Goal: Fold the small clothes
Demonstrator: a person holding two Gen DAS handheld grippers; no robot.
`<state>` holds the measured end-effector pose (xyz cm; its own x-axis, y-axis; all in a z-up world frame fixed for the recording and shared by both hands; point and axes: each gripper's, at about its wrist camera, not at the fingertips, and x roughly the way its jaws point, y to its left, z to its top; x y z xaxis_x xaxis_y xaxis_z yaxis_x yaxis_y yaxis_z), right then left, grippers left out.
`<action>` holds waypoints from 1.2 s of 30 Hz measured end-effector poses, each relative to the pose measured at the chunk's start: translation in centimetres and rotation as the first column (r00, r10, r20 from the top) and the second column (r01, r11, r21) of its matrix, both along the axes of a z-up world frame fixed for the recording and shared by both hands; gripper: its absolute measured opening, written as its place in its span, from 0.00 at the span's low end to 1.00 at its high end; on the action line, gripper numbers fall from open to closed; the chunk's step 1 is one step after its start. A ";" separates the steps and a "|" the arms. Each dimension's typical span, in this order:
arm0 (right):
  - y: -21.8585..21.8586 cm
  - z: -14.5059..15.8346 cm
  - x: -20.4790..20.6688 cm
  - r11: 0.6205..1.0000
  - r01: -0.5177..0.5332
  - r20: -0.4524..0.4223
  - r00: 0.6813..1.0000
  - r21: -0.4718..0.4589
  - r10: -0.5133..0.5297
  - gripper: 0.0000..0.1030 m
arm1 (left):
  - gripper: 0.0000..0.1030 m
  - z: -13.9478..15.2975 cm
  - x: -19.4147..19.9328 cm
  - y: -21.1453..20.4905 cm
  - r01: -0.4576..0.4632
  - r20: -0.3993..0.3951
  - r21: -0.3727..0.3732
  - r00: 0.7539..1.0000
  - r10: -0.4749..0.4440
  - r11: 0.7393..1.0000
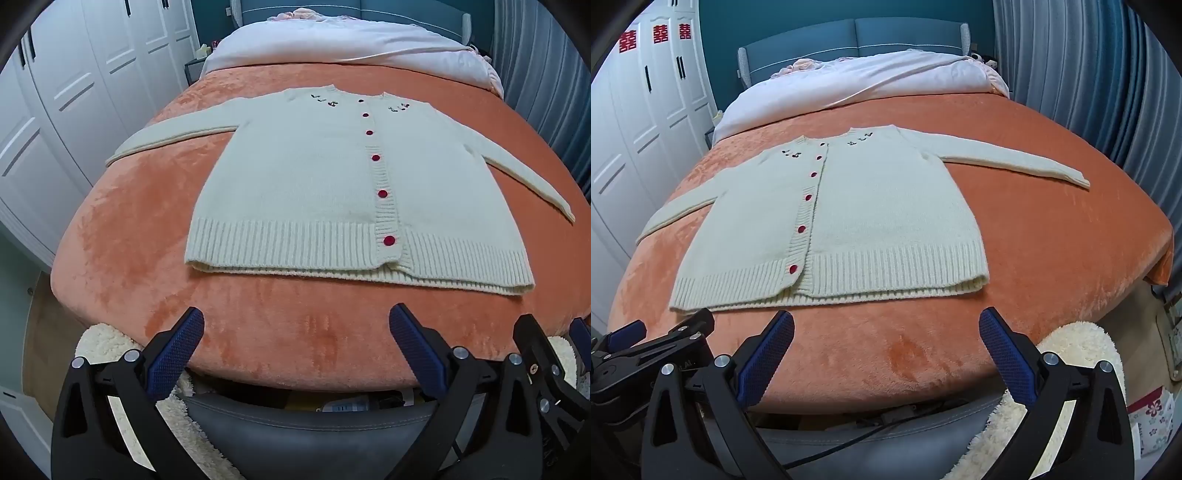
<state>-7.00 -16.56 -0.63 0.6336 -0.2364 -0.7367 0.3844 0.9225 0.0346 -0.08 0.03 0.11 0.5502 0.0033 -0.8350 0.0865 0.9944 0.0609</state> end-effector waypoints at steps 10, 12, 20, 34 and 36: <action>0.0 -0.1 0.0 1.000 0.000 -0.011 1.000 0.005 0.001 0.95 | 0.95 0.8 0.3 -0.2 -0.001 0.001 0.014 1.000 0.001 1.000; 0.1 -0.1 0.0 1.000 0.000 -0.012 1.000 0.005 0.000 0.95 | 0.95 0.7 0.2 -0.2 0.001 0.005 0.015 1.000 -0.001 1.000; 0.3 -0.4 0.0 1.000 -0.001 -0.016 1.000 0.013 0.001 0.95 | 0.95 0.6 0.1 0.1 0.000 0.006 0.015 1.000 0.000 1.000; 0.2 -0.6 0.1 1.000 0.003 -0.028 1.000 0.024 -0.002 0.95 | 0.95 0.4 0.1 0.2 0.000 0.005 0.020 1.000 0.000 1.000; 0.0 -0.7 0.1 1.000 0.002 -0.032 0.999 0.027 -0.002 0.95 | 0.95 0.2 0.0 0.3 0.001 0.004 0.019 1.000 -0.001 1.000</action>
<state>-6.89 -16.52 -1.32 0.6092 -0.2171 -0.7627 0.3875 0.9206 0.0475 -0.10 0.32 0.32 0.5539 0.0191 -0.8323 0.0869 0.9930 0.0806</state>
